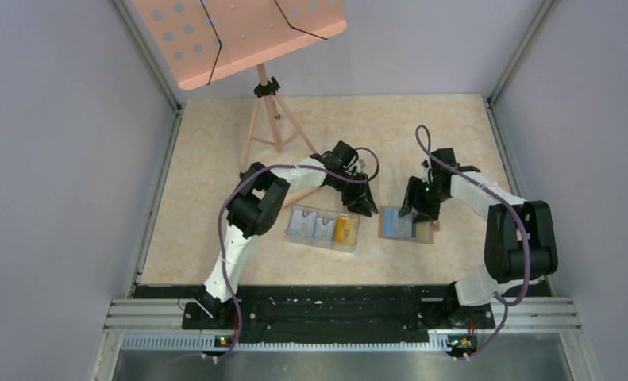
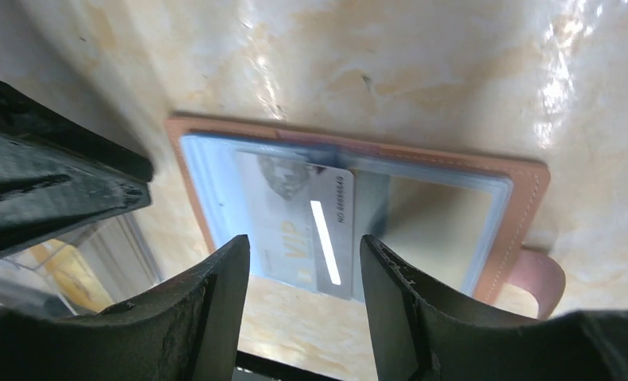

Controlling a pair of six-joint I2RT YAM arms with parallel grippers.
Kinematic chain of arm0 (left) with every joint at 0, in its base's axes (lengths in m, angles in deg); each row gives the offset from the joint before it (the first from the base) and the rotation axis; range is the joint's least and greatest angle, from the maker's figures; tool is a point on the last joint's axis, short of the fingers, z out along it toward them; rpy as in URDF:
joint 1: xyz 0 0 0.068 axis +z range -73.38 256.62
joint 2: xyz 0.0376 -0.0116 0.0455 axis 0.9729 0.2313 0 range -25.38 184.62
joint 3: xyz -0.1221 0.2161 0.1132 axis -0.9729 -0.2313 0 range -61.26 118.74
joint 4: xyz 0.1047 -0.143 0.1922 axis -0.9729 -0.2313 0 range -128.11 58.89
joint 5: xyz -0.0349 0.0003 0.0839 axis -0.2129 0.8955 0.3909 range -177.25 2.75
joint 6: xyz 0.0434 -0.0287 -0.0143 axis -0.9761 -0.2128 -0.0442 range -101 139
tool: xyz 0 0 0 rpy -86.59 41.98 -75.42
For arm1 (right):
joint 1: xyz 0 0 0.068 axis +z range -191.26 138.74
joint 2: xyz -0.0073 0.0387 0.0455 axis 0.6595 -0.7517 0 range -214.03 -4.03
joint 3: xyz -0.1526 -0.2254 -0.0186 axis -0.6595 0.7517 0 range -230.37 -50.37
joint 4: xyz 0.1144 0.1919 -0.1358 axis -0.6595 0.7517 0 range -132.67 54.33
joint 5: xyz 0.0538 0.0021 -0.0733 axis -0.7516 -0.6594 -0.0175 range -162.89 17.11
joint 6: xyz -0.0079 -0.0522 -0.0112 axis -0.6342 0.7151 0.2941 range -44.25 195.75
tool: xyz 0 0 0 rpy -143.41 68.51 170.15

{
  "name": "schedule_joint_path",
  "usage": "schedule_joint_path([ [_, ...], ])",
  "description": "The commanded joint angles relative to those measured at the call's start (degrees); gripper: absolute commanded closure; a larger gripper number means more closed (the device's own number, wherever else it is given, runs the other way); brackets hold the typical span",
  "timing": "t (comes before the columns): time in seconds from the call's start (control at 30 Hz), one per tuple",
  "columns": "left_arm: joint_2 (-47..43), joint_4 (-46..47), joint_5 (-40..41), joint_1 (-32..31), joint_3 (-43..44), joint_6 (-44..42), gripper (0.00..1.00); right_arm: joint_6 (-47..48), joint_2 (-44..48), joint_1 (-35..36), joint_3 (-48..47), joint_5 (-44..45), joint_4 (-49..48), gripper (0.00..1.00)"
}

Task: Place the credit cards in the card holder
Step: Insert the credit card into the card holder.

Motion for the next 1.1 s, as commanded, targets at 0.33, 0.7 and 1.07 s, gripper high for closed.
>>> schedule_joint_path([
  [0.33,-0.2,3.6,-2.0,0.0,-1.8,1.2,0.57,1.6,-3.6,0.2,2.2,-3.8,-0.6,0.56],
  [0.7,0.8,3.5,-4.7,-0.6,-0.6,1.2,0.57,-1.1,-7.3,4.6,1.2,-8.9,-5.1,0.72],
  [1.07,-4.0,9.1,-8.7,-0.8,0.0,2.7,0.63,-1.6,-8.0,4.6,1.3,-12.9,-8.3,0.73],
])
